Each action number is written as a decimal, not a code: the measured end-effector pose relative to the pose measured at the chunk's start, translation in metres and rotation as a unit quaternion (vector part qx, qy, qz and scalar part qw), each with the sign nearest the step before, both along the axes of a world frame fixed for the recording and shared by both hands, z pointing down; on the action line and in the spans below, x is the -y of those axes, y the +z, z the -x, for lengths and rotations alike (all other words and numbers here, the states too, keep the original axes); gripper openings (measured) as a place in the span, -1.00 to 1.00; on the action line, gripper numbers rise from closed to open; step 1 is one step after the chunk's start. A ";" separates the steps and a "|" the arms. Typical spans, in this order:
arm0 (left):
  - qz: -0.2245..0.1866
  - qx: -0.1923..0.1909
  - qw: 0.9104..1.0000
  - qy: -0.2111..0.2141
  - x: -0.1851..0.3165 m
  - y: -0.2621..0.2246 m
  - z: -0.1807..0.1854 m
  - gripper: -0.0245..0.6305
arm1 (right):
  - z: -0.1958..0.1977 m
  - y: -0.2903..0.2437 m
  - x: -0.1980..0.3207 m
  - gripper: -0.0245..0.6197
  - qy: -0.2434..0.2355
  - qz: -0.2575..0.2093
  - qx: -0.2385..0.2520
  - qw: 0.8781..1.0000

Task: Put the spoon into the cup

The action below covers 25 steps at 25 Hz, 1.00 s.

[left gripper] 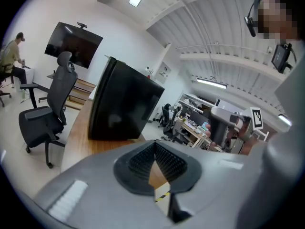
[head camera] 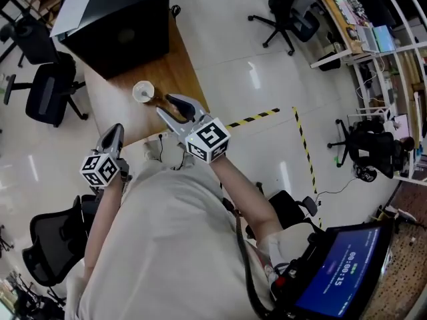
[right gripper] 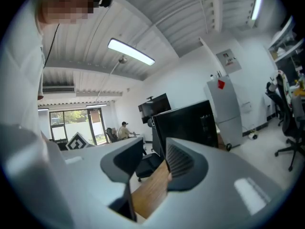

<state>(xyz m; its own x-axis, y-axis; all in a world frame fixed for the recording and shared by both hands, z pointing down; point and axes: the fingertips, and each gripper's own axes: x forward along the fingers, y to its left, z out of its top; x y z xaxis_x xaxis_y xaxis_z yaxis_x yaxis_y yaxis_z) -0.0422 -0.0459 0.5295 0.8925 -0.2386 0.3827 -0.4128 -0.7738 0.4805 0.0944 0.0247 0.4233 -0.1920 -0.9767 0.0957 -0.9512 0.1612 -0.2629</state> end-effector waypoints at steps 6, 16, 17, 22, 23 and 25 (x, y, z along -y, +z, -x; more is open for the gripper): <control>-0.002 0.008 1.000 -0.003 -0.055 0.006 -0.006 -0.93 | -0.021 0.000 -0.048 -0.49 -0.002 -0.001 -0.004 1.000; 0.014 0.020 0.998 -0.050 -0.140 0.036 0.021 -0.92 | -0.038 0.030 -0.130 -0.50 -0.029 0.009 0.003 1.000; 0.016 0.021 0.998 -0.055 -0.147 0.035 0.027 -0.92 | -0.038 0.030 -0.135 -0.50 -0.031 0.007 0.010 0.999; 0.028 0.036 0.995 -0.084 -0.178 0.040 0.062 -0.91 | -0.026 0.027 -0.154 -0.51 -0.052 -0.013 0.041 0.998; 0.033 0.039 0.995 -0.089 -0.184 0.042 0.068 -0.91 | -0.024 0.029 -0.155 -0.52 -0.055 -0.013 0.046 0.997; 0.042 0.040 0.994 -0.096 -0.193 0.043 0.074 -0.91 | -0.021 0.034 -0.157 -0.52 -0.058 -0.008 0.059 0.997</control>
<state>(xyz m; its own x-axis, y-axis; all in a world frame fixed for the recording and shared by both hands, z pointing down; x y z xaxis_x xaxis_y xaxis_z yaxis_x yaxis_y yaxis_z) -0.1161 0.1468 0.5721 0.7995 -0.3657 0.4765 -0.5884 -0.6363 0.4989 0.1159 0.1818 0.4568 -0.3122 -0.9488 0.0493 -0.8884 0.2731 -0.3691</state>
